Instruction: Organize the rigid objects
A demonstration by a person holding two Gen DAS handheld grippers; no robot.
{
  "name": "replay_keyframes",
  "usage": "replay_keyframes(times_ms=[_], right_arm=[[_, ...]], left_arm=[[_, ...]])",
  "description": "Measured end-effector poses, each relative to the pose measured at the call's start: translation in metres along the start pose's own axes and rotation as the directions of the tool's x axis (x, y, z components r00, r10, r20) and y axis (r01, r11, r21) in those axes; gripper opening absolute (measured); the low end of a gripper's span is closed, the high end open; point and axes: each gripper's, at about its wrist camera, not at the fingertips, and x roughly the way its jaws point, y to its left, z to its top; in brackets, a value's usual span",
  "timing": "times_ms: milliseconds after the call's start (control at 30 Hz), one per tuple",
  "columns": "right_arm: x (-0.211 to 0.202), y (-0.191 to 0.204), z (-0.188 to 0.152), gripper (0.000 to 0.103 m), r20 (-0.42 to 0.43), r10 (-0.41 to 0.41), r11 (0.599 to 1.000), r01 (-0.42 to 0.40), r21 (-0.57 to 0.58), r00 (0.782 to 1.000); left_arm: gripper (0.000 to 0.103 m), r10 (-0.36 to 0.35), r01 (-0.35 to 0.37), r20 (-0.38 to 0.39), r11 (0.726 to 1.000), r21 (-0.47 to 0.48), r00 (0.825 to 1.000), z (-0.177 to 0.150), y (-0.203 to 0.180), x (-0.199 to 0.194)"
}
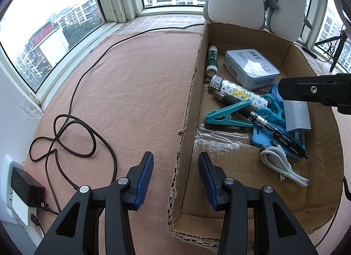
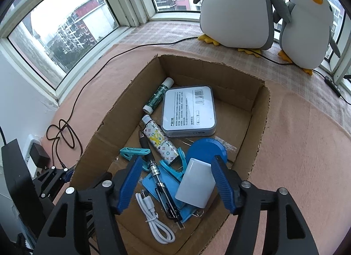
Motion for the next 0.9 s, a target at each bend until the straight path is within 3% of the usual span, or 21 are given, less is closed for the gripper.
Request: replay_keyframes(times_ms=[667,900], right_arm=[[-0.046,-0.013,-0.035,0.062,0.073,-0.004,0.999,0.002,0.033,0.997],[-0.067,-0.017,-0.05,0.062,0.105,-0.01,0.999,0.005,0.047,0.994]], left_arm=[[0.047,-0.002,0.002,-0.003,1.0,0.003,1.0,-0.002,-0.001,-0.005],[0.047,0.007,-0.007,0.032,1.0,0.009,0.999,-0.001,-0.003,-0.02]])
